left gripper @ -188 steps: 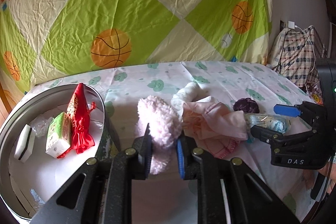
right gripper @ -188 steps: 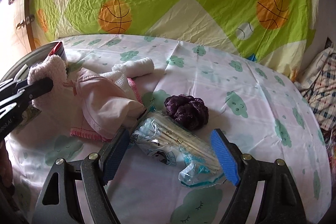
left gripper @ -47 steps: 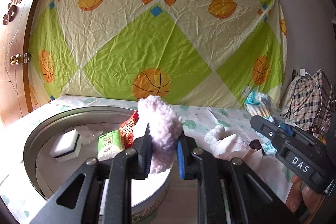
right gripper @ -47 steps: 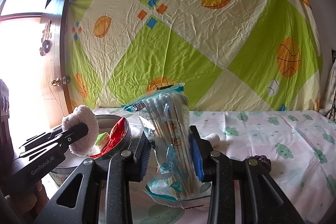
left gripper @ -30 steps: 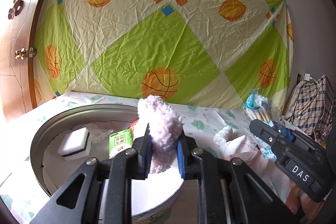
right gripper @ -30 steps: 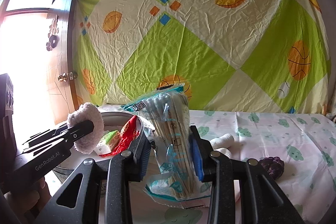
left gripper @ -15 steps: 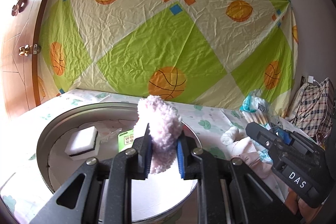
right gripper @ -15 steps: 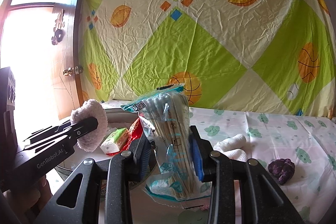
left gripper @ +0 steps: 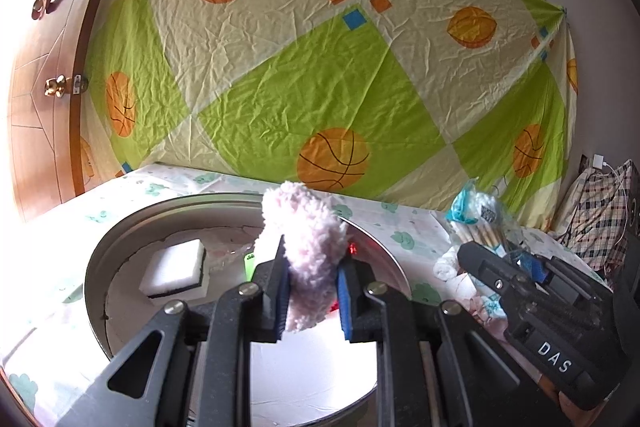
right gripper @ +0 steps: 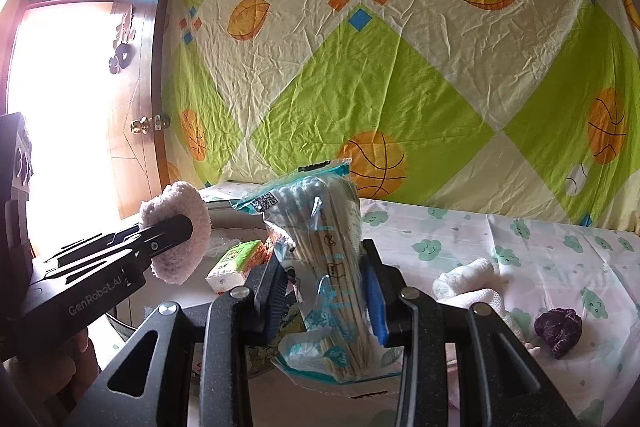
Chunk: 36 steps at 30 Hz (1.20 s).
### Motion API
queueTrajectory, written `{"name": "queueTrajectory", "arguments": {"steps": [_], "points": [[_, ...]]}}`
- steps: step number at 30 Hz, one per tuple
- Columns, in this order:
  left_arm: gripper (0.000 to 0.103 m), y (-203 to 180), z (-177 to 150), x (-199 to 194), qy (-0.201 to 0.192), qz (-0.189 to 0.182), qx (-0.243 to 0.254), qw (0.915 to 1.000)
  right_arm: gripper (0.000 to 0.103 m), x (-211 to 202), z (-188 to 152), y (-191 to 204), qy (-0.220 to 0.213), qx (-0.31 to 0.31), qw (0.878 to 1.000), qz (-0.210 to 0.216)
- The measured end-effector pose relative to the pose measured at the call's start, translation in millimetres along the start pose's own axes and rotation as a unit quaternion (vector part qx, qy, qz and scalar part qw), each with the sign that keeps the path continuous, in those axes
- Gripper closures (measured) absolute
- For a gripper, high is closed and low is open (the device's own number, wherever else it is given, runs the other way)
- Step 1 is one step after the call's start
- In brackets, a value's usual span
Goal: Organize soft objects
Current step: 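Carry the pink fluffy item and bag of sticks over the tin with both tools, then open both tools to drop the fluffy item and stick bag into the tin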
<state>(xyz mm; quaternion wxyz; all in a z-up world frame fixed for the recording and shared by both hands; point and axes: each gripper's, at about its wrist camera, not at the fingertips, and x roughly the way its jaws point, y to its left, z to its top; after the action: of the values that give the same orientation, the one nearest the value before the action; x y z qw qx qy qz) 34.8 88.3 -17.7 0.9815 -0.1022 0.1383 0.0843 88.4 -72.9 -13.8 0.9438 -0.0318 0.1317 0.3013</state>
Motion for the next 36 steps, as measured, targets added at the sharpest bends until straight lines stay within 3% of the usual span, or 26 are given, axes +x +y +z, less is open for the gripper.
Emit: {"name": "queueTrajectory", "arguments": {"steps": [18,29,36], "points": [[0.085,22.8,14.2,1.2,0.013,0.018,-0.001,0.9998,0.065,22.4,20.0,21.1,0.02,-0.021,0.999,0.033],[0.085,57.9,27.4,24.4,0.075,0.052,0.014,0.9957,0.065,67.8,33.2,43.1,0.083,-0.028,0.994,0.064],[0.085,80.9,29.8,41.6,0.116,0.064,0.008,0.9912,0.065,98.6,30.4,66.5,0.146,-0.056,0.985,0.07]]}}
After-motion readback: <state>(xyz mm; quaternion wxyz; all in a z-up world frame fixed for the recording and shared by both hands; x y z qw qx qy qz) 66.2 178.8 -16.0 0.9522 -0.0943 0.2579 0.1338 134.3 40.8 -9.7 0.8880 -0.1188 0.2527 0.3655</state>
